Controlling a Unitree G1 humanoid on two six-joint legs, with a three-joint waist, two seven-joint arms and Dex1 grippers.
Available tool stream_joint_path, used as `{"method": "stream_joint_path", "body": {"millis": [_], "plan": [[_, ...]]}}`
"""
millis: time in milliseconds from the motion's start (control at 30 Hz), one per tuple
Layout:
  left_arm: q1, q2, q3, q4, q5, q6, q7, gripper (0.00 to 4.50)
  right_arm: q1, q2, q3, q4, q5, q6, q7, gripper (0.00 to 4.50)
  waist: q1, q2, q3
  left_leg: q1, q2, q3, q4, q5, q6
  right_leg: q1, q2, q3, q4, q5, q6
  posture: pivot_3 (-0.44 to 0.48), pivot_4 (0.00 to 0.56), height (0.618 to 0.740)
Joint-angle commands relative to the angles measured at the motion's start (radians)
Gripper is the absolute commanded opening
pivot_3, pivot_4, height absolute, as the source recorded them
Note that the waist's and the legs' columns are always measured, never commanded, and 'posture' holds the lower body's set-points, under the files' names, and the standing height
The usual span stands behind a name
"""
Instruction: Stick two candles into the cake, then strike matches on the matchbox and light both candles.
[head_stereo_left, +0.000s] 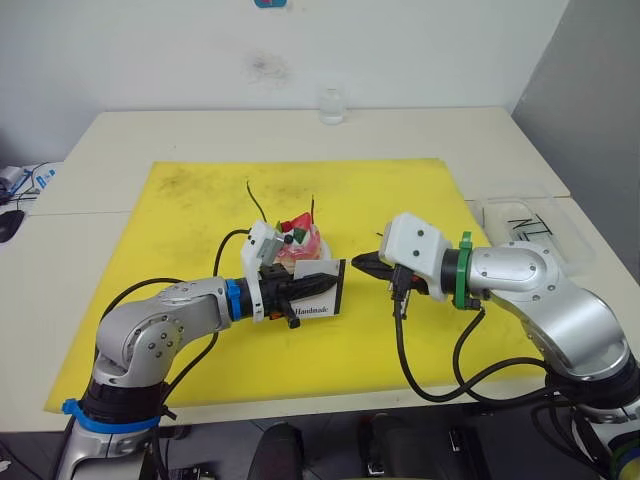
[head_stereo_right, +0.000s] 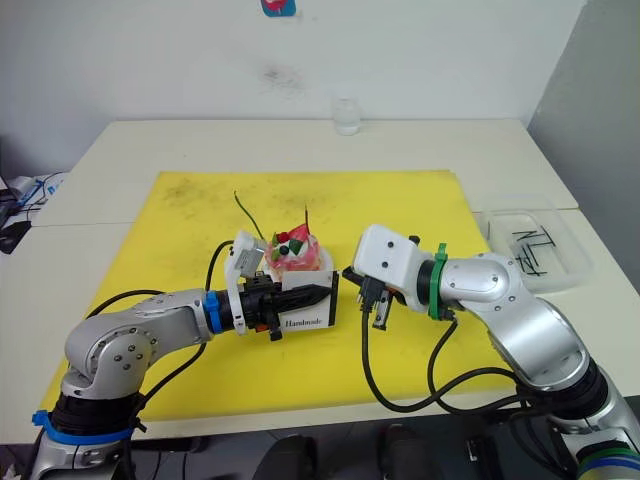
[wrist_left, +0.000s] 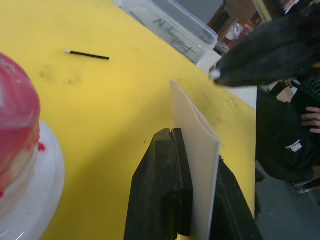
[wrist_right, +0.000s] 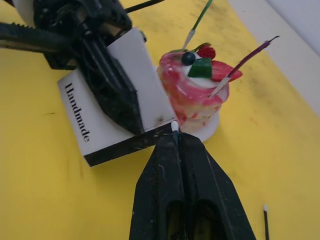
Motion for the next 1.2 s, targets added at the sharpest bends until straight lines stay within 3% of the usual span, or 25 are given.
{"method": "stream_joint_path", "body": {"millis": [33, 733, 1200], "plan": [[-0.012, -0.001, 0.012, -0.011, 0.006, -0.019, -0.001, 0.0, -0.021, -0.011, 0.023, -0.017, -0.014, -0.013, -0.001, 0.01, 0.0, 0.0, 0.0, 0.0, 0.0, 0.0, 0.0, 0.0, 0.0, 0.0, 0.0, 0.0, 0.0, 0.0, 0.0, 0.0, 0.15, 0.735], [-0.01, -0.008, 0.002, -0.032, 0.005, -0.013, -0.009, 0.0, -0.001, -0.001, 0.073, 0.03, -0.062, -0.053, -0.013, 0.01, 0.0, 0.0, 0.0, 0.0, 0.0, 0.0, 0.0, 0.0, 0.0, 0.0, 0.0, 0.0, 0.0, 0.0, 0.0, 0.0, 0.15, 0.735], [-0.005, -0.007, -0.006, -0.03, 0.035, -0.029, -0.015, 0.0, 0.028, 0.015, 0.023, 0.02, -0.032, -0.006, -0.033, 0.01, 0.0, 0.0, 0.0, 0.0, 0.0, 0.0, 0.0, 0.0, 0.0, 0.0, 0.0, 0.0, 0.0, 0.0, 0.0, 0.0, 0.15, 0.735]]}}
